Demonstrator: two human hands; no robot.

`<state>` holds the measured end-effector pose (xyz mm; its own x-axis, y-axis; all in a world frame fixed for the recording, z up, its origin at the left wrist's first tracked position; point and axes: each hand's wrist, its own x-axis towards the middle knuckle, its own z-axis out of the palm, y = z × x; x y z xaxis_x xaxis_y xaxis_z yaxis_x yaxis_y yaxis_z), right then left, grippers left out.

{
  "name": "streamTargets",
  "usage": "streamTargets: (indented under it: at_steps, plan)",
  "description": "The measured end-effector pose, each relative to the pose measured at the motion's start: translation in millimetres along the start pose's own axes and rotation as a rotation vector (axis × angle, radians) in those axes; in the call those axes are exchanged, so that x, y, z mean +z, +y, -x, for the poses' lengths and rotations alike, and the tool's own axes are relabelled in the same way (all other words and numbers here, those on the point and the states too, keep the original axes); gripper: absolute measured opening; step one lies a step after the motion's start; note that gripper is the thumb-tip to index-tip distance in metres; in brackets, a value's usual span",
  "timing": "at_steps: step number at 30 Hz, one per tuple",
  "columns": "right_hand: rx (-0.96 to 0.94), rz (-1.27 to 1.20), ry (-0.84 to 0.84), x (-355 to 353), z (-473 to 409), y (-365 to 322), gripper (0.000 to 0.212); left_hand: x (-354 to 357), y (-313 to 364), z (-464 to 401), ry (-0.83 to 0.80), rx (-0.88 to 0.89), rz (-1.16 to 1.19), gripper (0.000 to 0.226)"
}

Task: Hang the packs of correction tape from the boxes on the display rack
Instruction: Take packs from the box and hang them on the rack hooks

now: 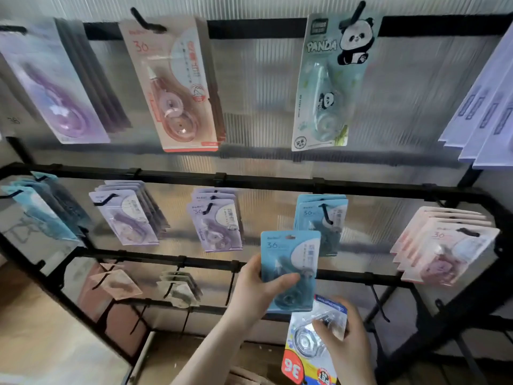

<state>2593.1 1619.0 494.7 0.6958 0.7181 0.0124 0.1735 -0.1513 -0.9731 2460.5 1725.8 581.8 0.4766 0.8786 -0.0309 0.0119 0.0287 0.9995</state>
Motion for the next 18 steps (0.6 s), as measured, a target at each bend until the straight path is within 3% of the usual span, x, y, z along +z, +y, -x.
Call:
streamTargets:
  at_steps: [5,18]
  plan:
    - [0.000,-0.004,-0.035,-16.8,-12.7,-2.8,0.043,28.9,12.7,-17.6,-0.055,0.037,-0.002,0.028]
    - [-0.003,0.032,-0.049,-37.8,-32.4,4.1,0.038,43.1,11.5,-36.2,-0.045,0.045,-0.021,0.037]
